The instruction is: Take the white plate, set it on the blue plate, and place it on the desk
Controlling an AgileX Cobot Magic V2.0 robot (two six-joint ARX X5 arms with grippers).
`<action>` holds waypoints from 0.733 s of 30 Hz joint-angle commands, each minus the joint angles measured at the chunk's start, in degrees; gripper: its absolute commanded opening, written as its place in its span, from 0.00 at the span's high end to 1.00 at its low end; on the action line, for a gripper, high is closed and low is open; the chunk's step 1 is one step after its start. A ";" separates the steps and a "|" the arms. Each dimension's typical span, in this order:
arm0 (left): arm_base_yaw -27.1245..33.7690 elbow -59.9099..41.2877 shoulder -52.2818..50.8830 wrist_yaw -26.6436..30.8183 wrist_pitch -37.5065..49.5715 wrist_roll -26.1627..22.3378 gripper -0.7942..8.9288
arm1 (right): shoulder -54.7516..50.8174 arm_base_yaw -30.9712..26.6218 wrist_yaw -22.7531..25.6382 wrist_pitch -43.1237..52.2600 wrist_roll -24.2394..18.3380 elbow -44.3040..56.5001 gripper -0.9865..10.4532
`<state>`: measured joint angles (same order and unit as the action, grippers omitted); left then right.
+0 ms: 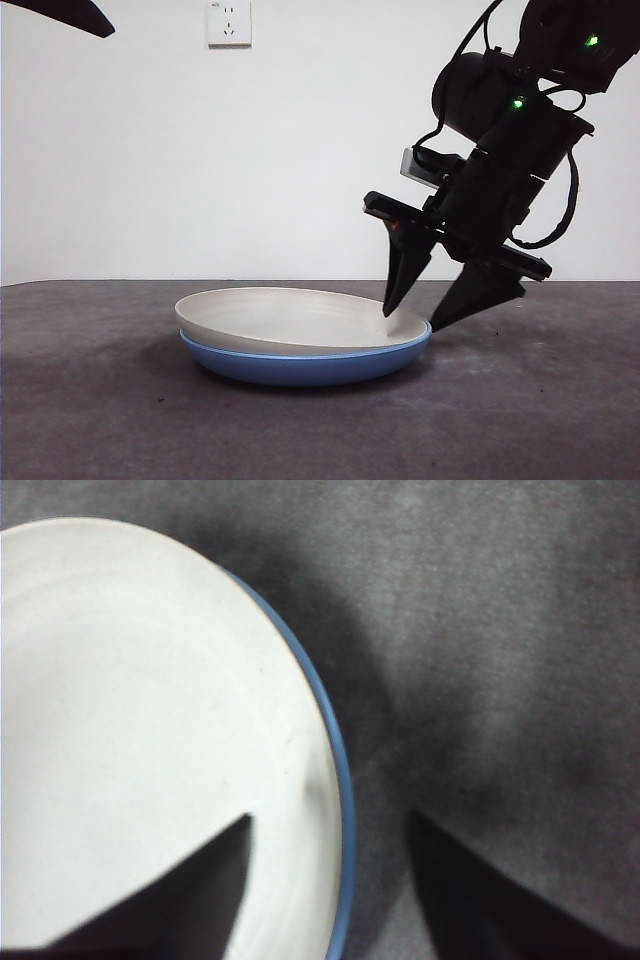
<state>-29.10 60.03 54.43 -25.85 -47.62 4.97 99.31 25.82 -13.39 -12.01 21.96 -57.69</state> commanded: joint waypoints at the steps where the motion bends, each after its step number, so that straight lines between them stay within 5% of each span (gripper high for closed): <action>1: -0.22 0.48 0.44 -0.37 0.48 -0.90 0.60 | 0.09 0.39 0.39 -0.59 0.39 -0.42 0.64; 8: -0.22 0.48 0.44 -0.37 0.48 -0.90 0.60 | -7.69 0.28 2.45 -4.81 -2.40 -0.42 0.64; 22: -0.22 0.48 0.44 -0.35 0.48 -1.09 0.60 | -35.54 1.86 -1.60 -26.32 -10.80 -0.42 0.64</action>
<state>-29.10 60.03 54.43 -25.85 -47.62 4.95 64.29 27.11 -14.37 -37.52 12.84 -57.69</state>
